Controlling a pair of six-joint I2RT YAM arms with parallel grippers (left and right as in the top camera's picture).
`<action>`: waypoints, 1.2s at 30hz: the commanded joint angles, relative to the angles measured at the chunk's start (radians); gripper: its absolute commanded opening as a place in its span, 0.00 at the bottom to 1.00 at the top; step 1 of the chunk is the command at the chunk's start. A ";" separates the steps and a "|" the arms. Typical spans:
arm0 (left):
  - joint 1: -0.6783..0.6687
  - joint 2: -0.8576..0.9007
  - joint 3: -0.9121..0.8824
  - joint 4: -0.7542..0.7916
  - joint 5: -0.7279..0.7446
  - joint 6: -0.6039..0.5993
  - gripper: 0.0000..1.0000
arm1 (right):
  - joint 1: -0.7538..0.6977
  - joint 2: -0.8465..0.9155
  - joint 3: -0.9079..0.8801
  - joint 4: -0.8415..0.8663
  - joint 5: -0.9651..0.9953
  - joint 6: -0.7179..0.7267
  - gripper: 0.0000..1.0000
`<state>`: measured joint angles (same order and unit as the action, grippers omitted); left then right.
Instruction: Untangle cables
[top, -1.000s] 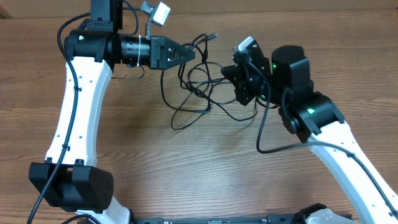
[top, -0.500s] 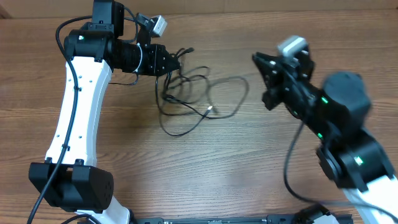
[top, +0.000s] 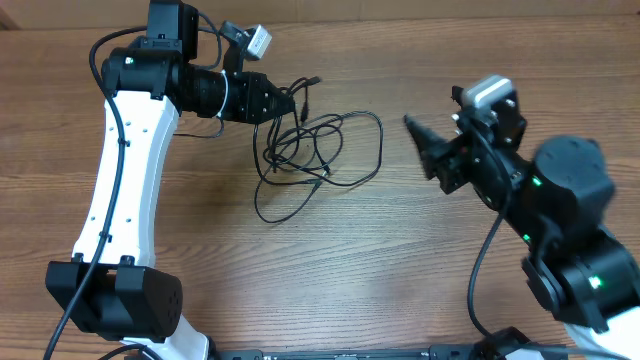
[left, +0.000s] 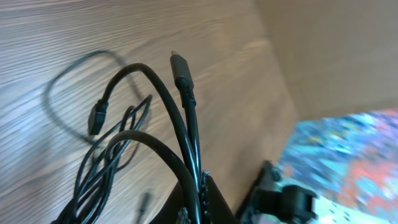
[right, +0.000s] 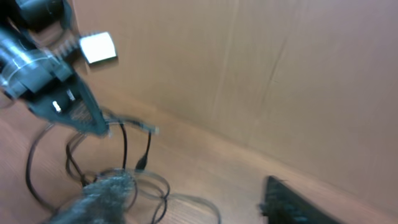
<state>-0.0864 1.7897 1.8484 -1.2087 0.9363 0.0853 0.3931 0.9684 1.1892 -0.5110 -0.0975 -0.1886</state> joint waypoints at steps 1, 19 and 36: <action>-0.006 -0.036 0.014 0.001 0.195 0.088 0.04 | -0.002 0.052 0.010 -0.024 0.011 0.000 0.75; -0.006 -0.036 0.014 0.018 0.510 0.093 0.04 | -0.002 0.309 0.010 -0.046 -0.066 -0.047 0.80; -0.006 -0.036 0.014 0.042 0.644 0.067 0.04 | -0.002 0.319 0.010 -0.044 -0.069 -0.099 0.76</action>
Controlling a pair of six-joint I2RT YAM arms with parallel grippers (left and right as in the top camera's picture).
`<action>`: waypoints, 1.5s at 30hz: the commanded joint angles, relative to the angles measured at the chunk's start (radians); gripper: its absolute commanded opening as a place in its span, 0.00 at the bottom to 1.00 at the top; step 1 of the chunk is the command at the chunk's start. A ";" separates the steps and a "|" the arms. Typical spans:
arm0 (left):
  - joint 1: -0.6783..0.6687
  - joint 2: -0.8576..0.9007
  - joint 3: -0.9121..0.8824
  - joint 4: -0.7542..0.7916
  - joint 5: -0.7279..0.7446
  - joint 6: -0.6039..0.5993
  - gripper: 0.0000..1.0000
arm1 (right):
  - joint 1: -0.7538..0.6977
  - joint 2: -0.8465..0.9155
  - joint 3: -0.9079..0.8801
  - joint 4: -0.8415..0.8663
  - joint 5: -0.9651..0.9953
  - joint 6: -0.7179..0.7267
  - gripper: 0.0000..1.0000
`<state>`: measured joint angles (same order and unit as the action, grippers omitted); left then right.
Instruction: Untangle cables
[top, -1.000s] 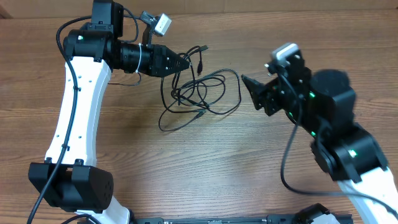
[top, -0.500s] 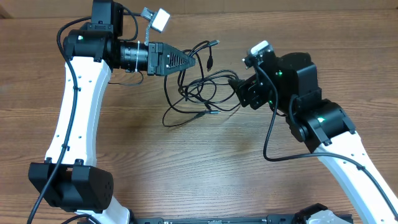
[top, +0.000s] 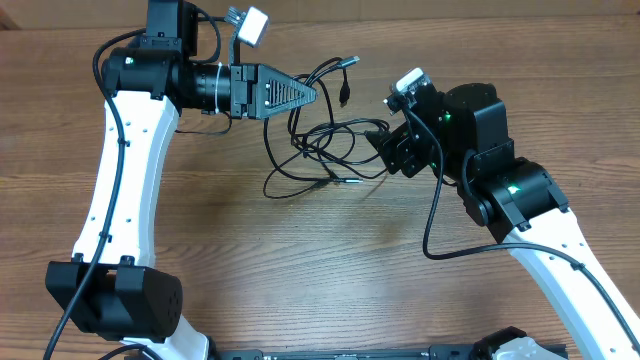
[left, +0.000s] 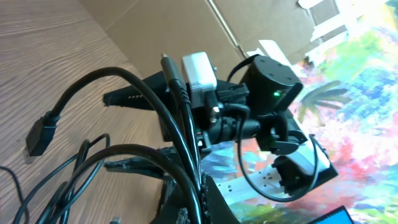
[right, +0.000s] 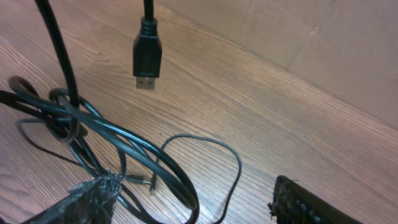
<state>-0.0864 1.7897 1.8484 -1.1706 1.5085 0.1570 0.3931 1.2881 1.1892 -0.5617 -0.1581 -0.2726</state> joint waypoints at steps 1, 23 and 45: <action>-0.006 -0.036 0.014 0.004 0.072 -0.005 0.04 | -0.002 -0.001 0.010 0.006 -0.008 -0.018 0.72; -0.032 -0.036 0.014 0.004 0.052 -0.008 0.04 | -0.002 0.061 0.010 0.049 -0.026 -0.017 0.04; -0.032 -0.036 0.014 -0.053 -0.852 -0.213 0.04 | -0.002 -0.143 0.011 0.080 0.072 0.146 0.04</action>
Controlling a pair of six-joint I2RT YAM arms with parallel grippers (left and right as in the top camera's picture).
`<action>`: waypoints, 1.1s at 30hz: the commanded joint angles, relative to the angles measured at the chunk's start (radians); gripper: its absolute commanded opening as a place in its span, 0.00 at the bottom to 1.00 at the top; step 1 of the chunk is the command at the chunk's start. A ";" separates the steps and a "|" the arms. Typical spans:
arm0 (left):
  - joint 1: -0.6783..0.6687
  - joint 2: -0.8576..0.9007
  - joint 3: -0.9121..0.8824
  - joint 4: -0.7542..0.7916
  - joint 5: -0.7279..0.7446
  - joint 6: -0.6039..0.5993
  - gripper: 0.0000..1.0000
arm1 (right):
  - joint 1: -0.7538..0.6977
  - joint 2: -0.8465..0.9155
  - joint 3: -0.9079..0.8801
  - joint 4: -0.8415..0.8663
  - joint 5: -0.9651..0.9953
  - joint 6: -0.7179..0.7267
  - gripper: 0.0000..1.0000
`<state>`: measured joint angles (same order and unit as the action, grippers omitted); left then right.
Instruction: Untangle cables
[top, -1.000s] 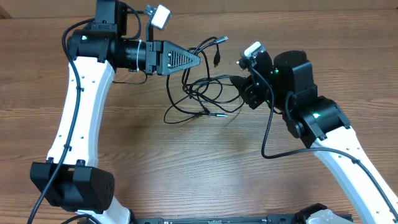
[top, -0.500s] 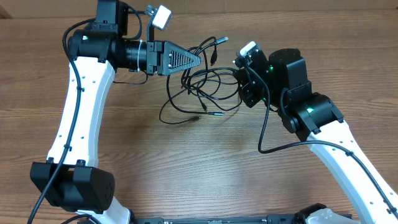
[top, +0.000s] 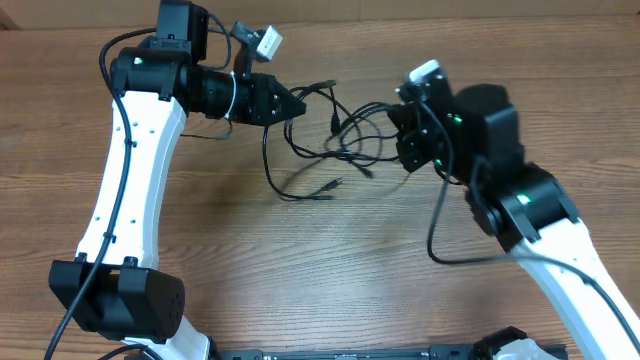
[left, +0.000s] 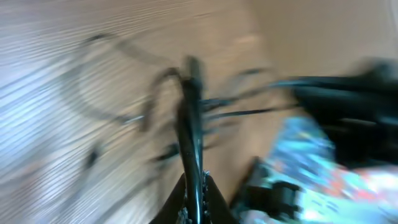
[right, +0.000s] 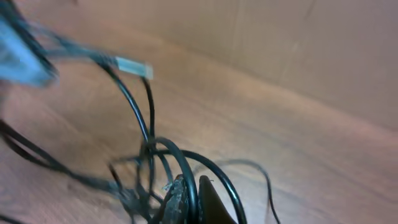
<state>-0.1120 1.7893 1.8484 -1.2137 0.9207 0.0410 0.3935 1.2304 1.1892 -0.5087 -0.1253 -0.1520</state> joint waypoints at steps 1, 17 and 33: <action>-0.006 -0.035 0.014 -0.014 -0.286 -0.101 0.05 | -0.002 -0.108 0.011 0.035 0.039 0.026 0.04; -0.006 -0.035 0.013 -0.033 -0.418 -0.101 0.05 | -0.002 -0.364 0.011 0.212 0.039 0.026 0.04; -0.005 -0.035 0.013 -0.076 -0.930 -0.200 0.04 | -0.002 -0.369 0.011 0.174 0.291 0.025 0.04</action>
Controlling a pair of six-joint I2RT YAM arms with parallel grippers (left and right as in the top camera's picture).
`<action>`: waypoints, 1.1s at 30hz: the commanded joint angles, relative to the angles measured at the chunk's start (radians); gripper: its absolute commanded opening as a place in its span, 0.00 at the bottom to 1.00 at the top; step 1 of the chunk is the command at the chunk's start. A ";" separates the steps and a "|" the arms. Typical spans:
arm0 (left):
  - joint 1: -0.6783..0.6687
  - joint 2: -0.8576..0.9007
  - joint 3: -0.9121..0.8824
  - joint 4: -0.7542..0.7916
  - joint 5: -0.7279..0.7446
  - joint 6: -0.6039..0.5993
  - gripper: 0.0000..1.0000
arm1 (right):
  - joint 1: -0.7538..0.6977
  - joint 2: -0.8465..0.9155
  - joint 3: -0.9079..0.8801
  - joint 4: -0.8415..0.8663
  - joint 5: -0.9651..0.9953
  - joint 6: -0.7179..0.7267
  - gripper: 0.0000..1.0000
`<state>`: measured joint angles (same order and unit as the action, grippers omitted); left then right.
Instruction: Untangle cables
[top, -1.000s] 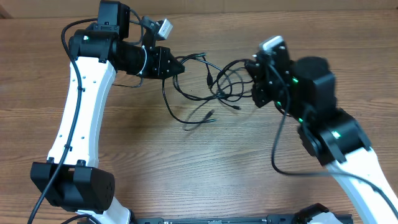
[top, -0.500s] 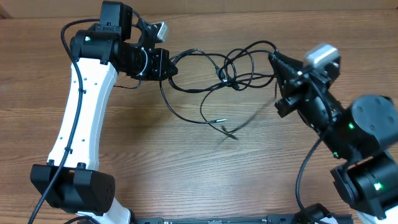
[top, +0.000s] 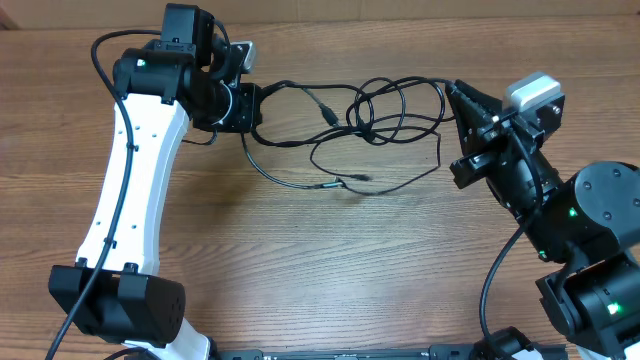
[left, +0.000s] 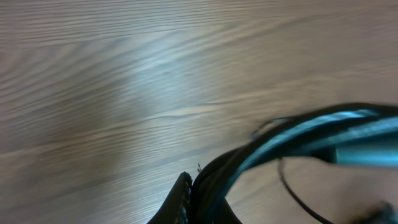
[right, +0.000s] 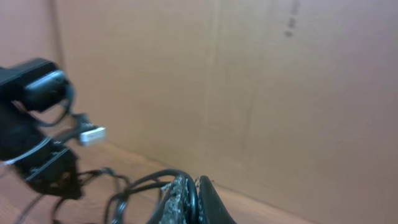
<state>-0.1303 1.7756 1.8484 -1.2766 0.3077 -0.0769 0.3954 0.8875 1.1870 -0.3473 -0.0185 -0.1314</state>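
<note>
A tangle of black cables (top: 385, 105) hangs stretched between my two grippers across the far part of the wooden table (top: 330, 270). My left gripper (top: 250, 103) is shut on the left end; in its wrist view, thick black strands (left: 292, 134) run out from the closed fingertips (left: 183, 186). My right gripper (top: 452, 92) is shut on a loop at the right end, the cable (right: 146, 182) curving out of the closed fingers (right: 180, 190). Loose loops and a thin strand with plugs (top: 340, 181) sag onto the table between them.
A cardboard wall (right: 261, 81) stands along the table's far side. My left arm (top: 130, 190) reaches from the near left up to the far left. My right arm's body (top: 590, 220) fills the near right. My left wrist camera (right: 37, 87) shows in the right wrist view.
The two grippers have moved apart: the left one back to the left, the right one to the right. The bunched cables between them are now drawn out into a long, flatter span.
At first my left gripper held the tangle near the pile and my right gripper was open, far to the right. Then the right, still open, was at the raised bundle. Then it was shut on a loop. Now both hold it, spread wide.
</note>
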 joint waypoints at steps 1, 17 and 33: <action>0.013 -0.021 0.013 -0.018 -0.351 -0.098 0.04 | -0.004 -0.026 0.013 0.003 0.219 0.004 0.04; 0.017 -0.021 0.013 -0.028 -0.417 -0.164 0.04 | -0.004 -0.023 0.013 -0.085 0.505 0.004 0.04; 0.096 -0.021 0.013 -0.058 -0.581 -0.298 0.04 | -0.004 -0.021 0.012 -0.190 1.069 0.004 0.04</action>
<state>-0.1024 1.7733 1.8484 -1.3266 -0.1089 -0.3149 0.4084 0.8913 1.1835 -0.5457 0.7341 -0.1314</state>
